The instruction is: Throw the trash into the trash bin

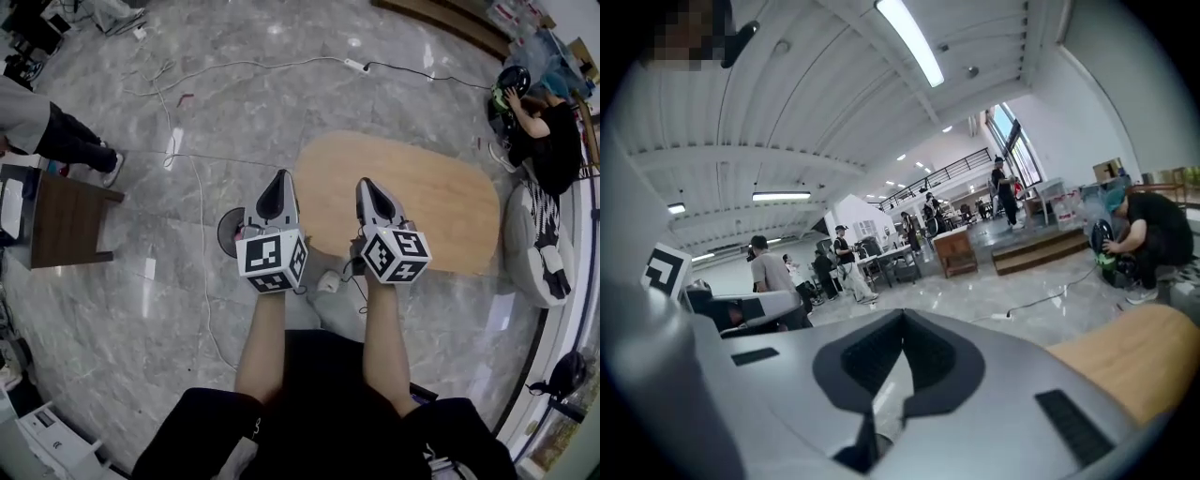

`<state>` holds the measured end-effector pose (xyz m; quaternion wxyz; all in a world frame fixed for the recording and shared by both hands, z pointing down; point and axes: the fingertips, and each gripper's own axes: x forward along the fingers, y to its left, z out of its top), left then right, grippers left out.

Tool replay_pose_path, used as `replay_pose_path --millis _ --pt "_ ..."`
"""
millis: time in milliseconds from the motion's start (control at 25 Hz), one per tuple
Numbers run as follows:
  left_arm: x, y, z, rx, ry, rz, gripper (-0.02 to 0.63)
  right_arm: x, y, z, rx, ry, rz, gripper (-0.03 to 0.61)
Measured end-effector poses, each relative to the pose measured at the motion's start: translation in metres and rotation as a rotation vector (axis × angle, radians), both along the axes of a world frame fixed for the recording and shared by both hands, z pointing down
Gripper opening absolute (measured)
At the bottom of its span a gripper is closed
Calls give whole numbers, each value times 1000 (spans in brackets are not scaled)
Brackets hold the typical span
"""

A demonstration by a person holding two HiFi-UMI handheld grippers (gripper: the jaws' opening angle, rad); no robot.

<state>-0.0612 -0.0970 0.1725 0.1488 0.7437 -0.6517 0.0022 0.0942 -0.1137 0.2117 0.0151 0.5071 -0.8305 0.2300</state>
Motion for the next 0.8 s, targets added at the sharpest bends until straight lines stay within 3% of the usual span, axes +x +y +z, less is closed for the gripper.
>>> replay_pose_path --millis 160,480,800 --pt "36 -10 -59 93 14 62 2 29 -8 -60 113 -15 38 11" --pt "107 -13 -150 273 -49 177 2 90 -4 -163 329 17 115 11" --pt "166 -4 -175 341 -80 260 2 131 9 -186 392 75 153 11"
